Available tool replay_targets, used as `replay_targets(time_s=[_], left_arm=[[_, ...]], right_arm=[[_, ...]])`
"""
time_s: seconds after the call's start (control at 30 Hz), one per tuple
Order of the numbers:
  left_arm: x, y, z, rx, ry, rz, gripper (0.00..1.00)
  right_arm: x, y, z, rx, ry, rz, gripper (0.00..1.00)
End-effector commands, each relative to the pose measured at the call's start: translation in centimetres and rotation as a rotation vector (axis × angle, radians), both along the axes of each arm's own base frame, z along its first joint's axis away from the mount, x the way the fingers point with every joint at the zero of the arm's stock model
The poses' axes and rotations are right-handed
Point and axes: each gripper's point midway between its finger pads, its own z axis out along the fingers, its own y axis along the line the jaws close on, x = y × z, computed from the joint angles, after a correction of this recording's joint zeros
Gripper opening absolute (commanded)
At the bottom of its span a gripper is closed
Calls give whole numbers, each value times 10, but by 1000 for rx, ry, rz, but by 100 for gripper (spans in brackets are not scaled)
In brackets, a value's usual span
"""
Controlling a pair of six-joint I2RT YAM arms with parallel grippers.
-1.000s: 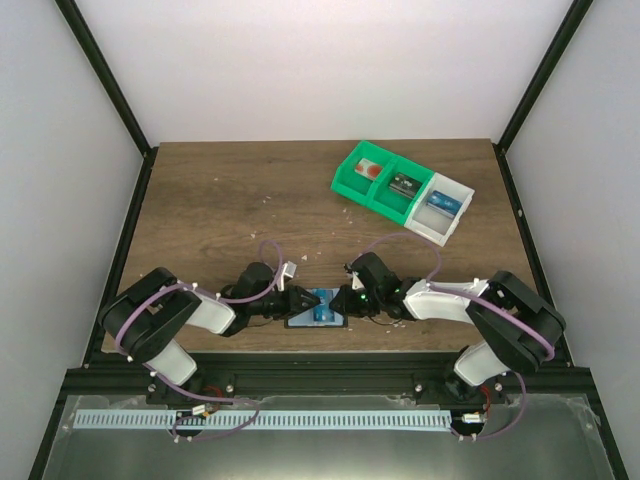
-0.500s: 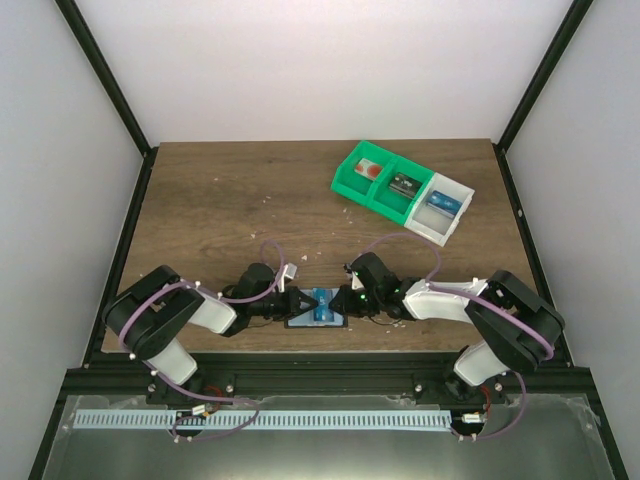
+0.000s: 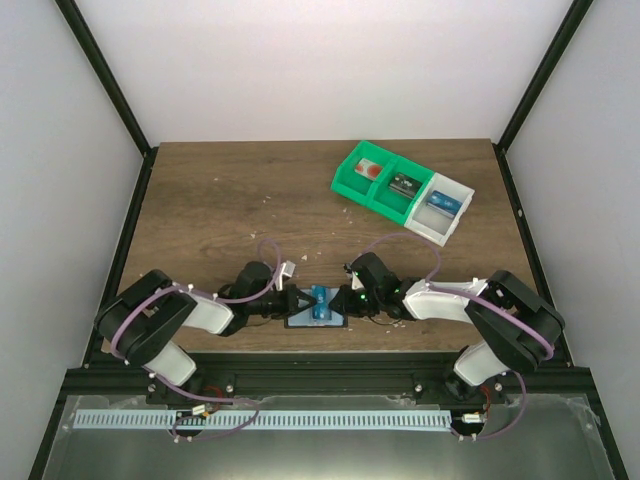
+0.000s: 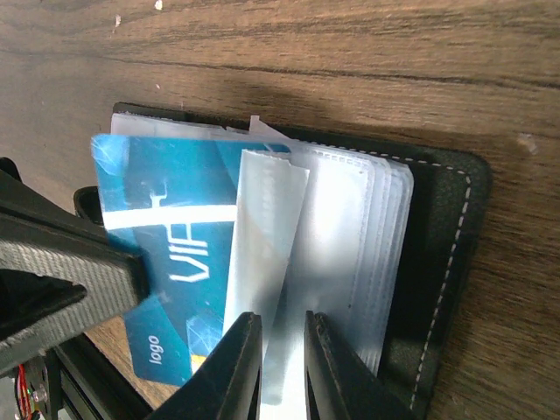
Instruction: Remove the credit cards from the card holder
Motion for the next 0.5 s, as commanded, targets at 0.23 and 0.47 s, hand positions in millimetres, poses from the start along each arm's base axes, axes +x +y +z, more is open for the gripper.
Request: replay_targets(time_s=[0.23, 0.47], left_arm=[[11, 34, 2, 73, -51, 90, 0], [14, 46, 14, 97, -89, 111, 0]], right_arm=[[-3, -10, -8, -37, 5, -14, 16], [3, -6, 8, -25, -49, 14, 17]])
